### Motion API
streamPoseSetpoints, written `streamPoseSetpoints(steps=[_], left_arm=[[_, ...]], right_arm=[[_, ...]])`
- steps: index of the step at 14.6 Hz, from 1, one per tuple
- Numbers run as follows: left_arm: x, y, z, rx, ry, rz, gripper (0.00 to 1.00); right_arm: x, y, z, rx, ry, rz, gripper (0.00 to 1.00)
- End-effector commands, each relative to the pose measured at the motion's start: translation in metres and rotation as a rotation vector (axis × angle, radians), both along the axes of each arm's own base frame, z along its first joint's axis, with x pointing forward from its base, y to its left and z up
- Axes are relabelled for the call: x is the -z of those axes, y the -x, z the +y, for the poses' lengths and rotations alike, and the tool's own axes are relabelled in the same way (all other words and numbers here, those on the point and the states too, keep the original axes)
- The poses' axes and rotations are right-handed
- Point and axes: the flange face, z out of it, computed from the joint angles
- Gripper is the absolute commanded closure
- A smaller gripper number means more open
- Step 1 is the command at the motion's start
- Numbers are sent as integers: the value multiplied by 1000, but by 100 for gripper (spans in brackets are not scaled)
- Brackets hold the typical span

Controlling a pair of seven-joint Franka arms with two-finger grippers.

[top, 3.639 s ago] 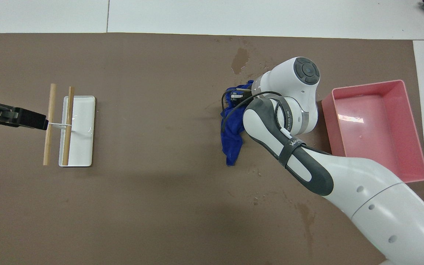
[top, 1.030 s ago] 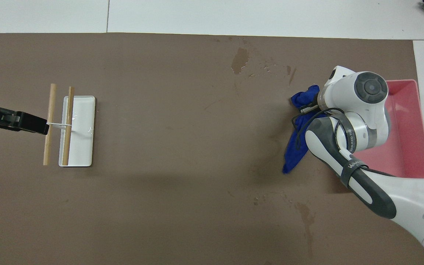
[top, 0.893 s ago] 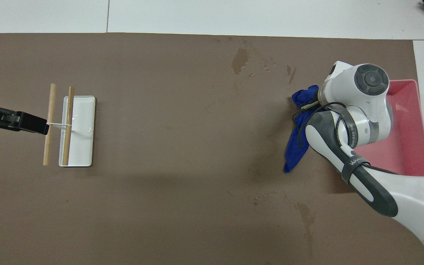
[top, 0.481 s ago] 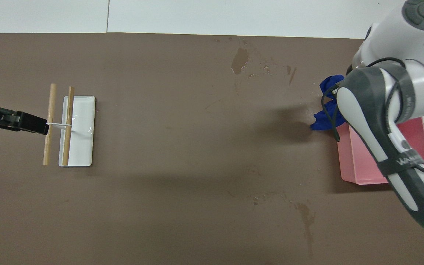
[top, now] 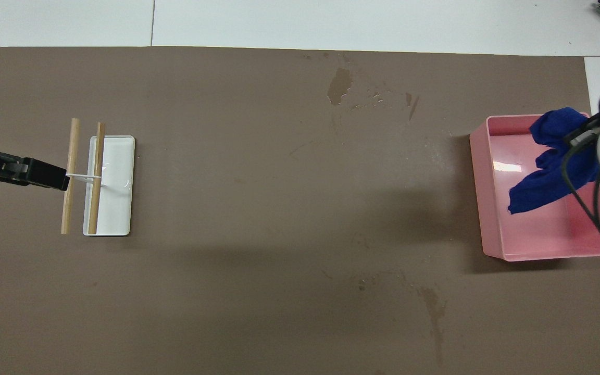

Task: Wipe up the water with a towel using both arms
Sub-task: 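Open the right gripper and withdraw it from the towel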

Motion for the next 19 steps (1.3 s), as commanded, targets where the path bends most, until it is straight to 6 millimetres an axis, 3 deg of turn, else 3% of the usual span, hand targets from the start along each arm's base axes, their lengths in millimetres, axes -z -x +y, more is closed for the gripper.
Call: streamPoseSetpoints(steps=[1,3,4,6,8,12,16,19], left_arm=[[-1,5,3,-1,-3,5,0],[-1,5,3,-1,-3,5,0],[-1,5,3,-1,-3,5,0],[-1,5,2,1,-3,5,0],[-1,5,3,-1,-3,5,0],[-1,5,3,-1,-3,5,0],[-1,5,3,-1,-3,5,0],[-1,5,3,-1,-3,5,0]], right_arm=[[25,7,-23,-49,24,-10,100],[54,15,-23,-71,35,-74,100],[70,21,-22,-84,37,-97,92],[84,30,-20,-95,36,-110,0],[82,28,-14,-103,35,-116,0],[73,31,-22,-43,-56,-122,0],[6,37,2,29,-109,-92,0],[-33,48,40,140,-112,-60,0]])
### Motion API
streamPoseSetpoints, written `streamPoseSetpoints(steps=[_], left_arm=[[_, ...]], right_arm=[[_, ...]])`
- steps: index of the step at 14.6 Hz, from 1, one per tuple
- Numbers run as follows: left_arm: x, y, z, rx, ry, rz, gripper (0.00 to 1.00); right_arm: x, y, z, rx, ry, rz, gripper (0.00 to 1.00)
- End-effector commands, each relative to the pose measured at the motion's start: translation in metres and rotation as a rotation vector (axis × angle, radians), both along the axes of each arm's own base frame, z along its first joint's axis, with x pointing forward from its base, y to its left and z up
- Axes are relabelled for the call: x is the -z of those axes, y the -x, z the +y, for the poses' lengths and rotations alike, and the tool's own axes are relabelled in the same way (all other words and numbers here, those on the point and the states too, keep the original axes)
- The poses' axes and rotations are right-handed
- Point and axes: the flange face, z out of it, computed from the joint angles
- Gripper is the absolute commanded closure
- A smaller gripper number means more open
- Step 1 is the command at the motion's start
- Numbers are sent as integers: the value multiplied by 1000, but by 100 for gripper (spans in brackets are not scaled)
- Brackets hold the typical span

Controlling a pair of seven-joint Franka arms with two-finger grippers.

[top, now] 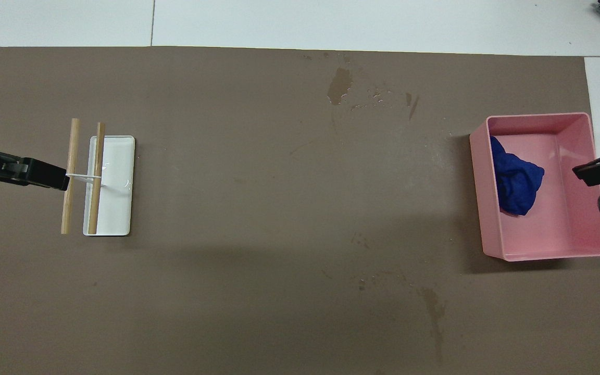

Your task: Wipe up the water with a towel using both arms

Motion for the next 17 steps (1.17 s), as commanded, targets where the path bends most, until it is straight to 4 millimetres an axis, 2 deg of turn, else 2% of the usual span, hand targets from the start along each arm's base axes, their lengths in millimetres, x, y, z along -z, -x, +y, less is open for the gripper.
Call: streamPoseSetpoints(steps=[1,3,13,17], left_arm=[[-1,5,3,-1,-3,5,0],[-1,5,3,-1,-3,5,0],[-1,5,3,-1,-3,5,0],[0,5,3,-1,-3,6,0]], right_arm=[[-28,10,31,87,-18,35,0],[-41,24,46,127,-11,52,0],[-38,40,61,204,-92,123,0],[-42,47,93,144,-86,113,0]])
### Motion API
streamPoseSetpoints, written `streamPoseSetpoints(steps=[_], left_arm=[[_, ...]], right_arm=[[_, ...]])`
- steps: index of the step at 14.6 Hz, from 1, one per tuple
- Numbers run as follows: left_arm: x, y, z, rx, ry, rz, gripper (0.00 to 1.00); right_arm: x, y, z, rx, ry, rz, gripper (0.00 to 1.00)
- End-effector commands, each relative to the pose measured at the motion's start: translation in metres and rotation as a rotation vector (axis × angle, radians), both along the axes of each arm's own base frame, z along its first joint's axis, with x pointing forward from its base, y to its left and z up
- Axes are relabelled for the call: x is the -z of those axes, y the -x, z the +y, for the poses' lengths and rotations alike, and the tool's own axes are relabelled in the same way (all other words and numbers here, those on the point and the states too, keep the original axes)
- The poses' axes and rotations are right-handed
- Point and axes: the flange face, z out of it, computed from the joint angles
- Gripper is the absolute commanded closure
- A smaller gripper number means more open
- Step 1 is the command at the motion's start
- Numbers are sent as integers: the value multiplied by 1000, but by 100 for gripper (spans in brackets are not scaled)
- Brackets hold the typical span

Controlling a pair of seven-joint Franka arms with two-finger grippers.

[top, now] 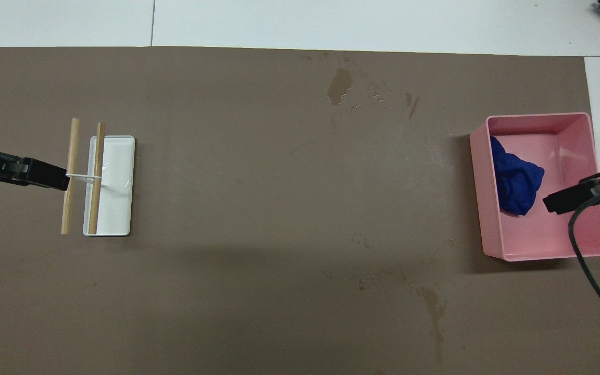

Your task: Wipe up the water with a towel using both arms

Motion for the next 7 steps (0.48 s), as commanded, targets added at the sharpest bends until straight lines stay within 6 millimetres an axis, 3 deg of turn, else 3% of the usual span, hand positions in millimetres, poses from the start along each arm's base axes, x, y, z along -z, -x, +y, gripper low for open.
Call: streamPoseSetpoints(steps=[1,3,7], left_arm=[[-1,5,3,-1,-3,5,0],[-1,5,3,-1,-3,5,0],[-1,5,3,-1,-3,5,0]], right_arm=[[-1,11,20,-12,-15,2,0],[-1,13,36,0,-14,-32,0],[3,8,41,53,-19,-29,0]])
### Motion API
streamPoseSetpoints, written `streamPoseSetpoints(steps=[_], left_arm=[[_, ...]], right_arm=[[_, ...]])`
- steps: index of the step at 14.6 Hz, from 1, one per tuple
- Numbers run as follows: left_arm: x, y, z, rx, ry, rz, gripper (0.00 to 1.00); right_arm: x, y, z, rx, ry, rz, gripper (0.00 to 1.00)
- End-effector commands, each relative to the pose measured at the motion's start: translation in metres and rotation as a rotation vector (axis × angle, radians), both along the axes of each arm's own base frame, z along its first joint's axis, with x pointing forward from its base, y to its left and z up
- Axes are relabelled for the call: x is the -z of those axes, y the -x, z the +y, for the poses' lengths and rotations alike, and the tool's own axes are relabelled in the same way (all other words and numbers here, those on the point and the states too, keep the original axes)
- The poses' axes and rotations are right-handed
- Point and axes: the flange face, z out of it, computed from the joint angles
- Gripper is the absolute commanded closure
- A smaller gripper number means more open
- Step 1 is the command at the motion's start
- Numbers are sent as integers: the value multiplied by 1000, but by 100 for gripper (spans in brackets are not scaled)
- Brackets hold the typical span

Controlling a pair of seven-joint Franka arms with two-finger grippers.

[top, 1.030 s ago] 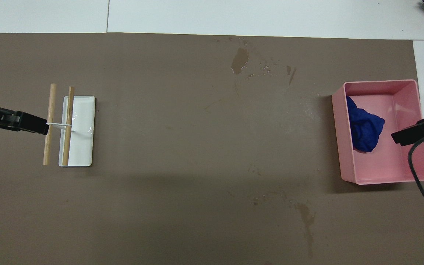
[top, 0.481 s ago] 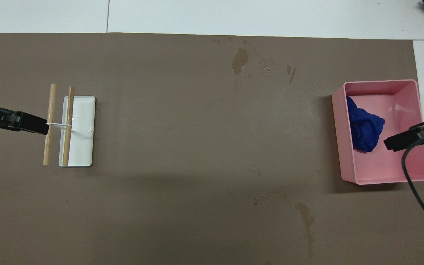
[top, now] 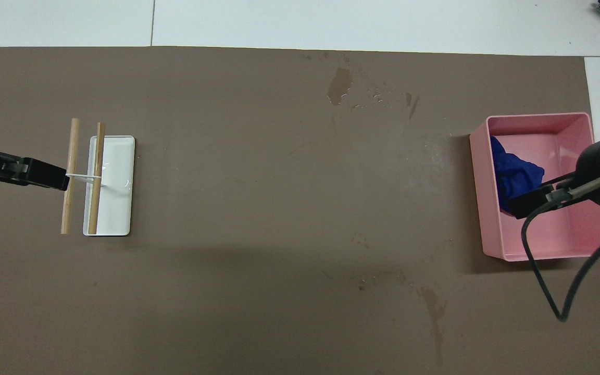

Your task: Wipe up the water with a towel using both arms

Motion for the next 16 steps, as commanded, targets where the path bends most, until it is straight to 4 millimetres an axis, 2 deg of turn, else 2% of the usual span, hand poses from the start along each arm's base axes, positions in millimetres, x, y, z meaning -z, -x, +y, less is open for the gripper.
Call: streamPoseSetpoints(steps=[1,5,7,8,11,13,16], left_arm=[[-1,5,3,-1,-3,5,0],[-1,5,2,1,-3,5,0],[-1,5,3,-1,-3,5,0],[-1,5,3,-1,-3,5,0],[0,5,3,-1,-3,6,0],[-1,5,3,-1,-3,5,0],[-1,5,2,1,-3,5,0]], right_arm=[[5,0,-4,33,-28,-5,0],[4,-16,1,21,-25,26,0],[3,-19,-5,30,-37,31,0],[10,-20,-10,35,-46,41,0],[28,-9,2,30,-55,51,0],[28,-6,2,48,-52,51,0],[33,-9,-9,56,-57,40,0]])
